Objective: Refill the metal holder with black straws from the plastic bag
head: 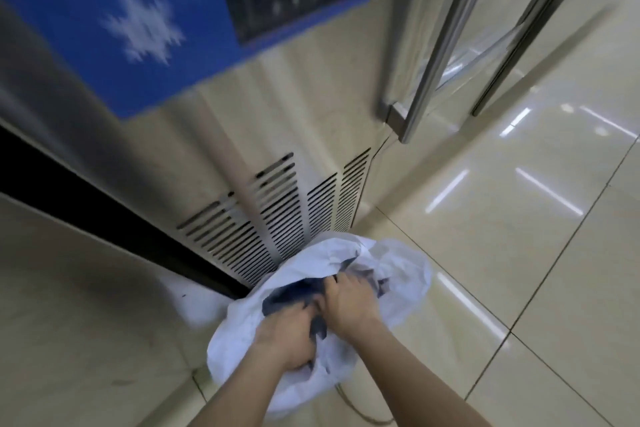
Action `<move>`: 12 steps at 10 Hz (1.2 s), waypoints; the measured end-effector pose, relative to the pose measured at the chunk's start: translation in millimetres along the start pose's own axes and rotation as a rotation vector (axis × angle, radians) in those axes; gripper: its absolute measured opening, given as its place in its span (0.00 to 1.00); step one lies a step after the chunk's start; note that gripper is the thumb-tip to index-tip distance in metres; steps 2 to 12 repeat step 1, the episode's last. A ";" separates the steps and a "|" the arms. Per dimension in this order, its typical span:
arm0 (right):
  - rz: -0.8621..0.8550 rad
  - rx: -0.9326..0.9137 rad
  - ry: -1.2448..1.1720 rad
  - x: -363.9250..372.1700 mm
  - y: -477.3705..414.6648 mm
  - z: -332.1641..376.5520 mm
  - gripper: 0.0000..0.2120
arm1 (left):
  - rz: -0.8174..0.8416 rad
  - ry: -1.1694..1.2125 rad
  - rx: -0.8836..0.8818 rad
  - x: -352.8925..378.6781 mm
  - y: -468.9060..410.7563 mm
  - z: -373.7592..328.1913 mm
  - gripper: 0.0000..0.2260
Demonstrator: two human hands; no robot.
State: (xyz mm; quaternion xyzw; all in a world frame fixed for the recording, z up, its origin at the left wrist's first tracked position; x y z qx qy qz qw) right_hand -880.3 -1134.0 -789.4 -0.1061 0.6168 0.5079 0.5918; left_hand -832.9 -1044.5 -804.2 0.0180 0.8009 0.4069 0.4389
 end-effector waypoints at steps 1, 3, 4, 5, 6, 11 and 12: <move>0.019 0.022 -0.104 -42.3 38.5 1.7 0.21 | -0.136 0.082 0.077 -43.6 45.1 -9.3 0.17; 0.019 0.022 -0.104 -42.3 38.5 1.7 0.21 | -0.136 0.082 0.077 -43.6 45.1 -9.3 0.17; 0.019 0.022 -0.104 -42.3 38.5 1.7 0.21 | -0.136 0.082 0.077 -43.6 45.1 -9.3 0.17; 0.019 0.022 -0.104 -42.3 38.5 1.7 0.21 | -0.136 0.082 0.077 -43.6 45.1 -9.3 0.17; 0.019 0.022 -0.104 -42.3 38.5 1.7 0.21 | -0.136 0.082 0.077 -43.6 45.1 -9.3 0.17; 0.019 0.022 -0.104 -42.3 38.5 1.7 0.21 | -0.136 0.082 0.077 -43.6 45.1 -9.3 0.17; 0.019 0.022 -0.104 -42.3 38.5 1.7 0.21 | -0.136 0.082 0.077 -43.6 45.1 -9.3 0.17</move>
Point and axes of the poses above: each hand's wrist, its own y-axis away from the middle knuckle, its own x-axis out of the palm, z = x × y, the point moved 6 cm from there along -y, towards the middle knuckle, and after that the axes turned 1 degree about -x, right-handed, at the moved point
